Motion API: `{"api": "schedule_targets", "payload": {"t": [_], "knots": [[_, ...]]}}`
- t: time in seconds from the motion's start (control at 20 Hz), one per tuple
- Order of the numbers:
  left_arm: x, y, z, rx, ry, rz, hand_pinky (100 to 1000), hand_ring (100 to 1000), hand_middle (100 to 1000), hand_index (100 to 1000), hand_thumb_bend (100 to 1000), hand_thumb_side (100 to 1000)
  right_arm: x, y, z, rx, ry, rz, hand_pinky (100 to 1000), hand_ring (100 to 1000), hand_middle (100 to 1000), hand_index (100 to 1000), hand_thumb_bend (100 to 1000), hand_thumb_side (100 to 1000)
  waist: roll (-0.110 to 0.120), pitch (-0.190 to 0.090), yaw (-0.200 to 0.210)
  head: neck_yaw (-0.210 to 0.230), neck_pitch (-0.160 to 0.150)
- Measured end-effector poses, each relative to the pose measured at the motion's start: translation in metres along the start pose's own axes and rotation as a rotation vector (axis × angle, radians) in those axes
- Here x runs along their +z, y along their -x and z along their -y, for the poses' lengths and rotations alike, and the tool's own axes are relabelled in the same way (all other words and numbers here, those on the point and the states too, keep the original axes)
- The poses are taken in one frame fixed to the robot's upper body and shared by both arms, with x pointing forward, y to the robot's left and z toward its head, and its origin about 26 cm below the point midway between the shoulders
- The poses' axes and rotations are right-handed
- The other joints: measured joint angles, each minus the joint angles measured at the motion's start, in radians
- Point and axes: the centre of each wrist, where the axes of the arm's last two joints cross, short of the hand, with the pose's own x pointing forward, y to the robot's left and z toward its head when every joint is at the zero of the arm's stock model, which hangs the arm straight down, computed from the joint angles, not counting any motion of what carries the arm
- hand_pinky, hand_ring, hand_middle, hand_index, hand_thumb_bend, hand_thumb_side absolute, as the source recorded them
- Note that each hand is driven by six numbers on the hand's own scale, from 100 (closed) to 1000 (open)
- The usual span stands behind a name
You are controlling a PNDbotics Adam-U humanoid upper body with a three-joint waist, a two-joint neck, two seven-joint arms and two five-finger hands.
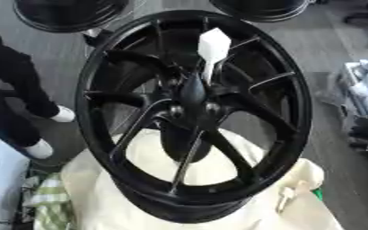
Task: Pull the pin out of the wheel hub.
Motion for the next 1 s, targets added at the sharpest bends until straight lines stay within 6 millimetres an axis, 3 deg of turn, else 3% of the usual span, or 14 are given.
{"api": "schedule_targets", "payload": {"t": [0.4,0.5,0.55,0.6,0.65,0.8,1.0], "knots": [[-0.001,0.003,0.003,-0.023,0.006,0.008,928,829,756,881,100,799,0.0,0.0,0.0,-0.001,0.0,0.0,668,746,657,790,100,822,-0.001,0.0,-0.001,0.001,-0.004],[-0.001,0.003,0.003,-0.014,0.003,0.01,901,802,737,872,100,634,0.0,0.0,0.0,-0.001,0.0,0.0,668,746,657,790,100,822,-0.001,0.0,-0.001,0.001,-0.004],[-0.001,0.002,0.003,0.004,-0.002,0.013,859,759,705,862,100,592,0.0,0.0,0.0,-0.001,0.0,0.0,668,746,657,790,100,822,-0.001,0.0,-0.001,0.001,-0.004],[-0.002,0.001,0.005,0.043,-0.013,0.026,835,736,685,851,100,662,0.0,0.0,0.0,-0.002,0.0,0.0,668,746,657,790,100,822,-0.001,0.0,-0.001,0.001,-0.004],[-0.003,-0.001,0.006,0.105,-0.03,0.051,824,722,671,827,100,668,0.0,0.0,-0.001,-0.003,0.0,0.0,668,746,657,790,100,823,-0.002,0.0,-0.001,0.001,-0.004],[-0.004,-0.012,0.008,0.344,-0.109,0.161,800,687,636,792,100,615,-0.001,0.0,-0.001,-0.005,0.0,0.002,668,746,657,790,100,821,-0.004,0.0,-0.002,0.005,-0.004],[-0.009,-0.033,0.013,0.616,-0.204,0.325,780,667,631,782,100,644,-0.002,-0.001,-0.002,-0.012,-0.002,0.007,668,746,658,790,100,818,-0.007,0.001,-0.006,0.009,-0.004]]}}
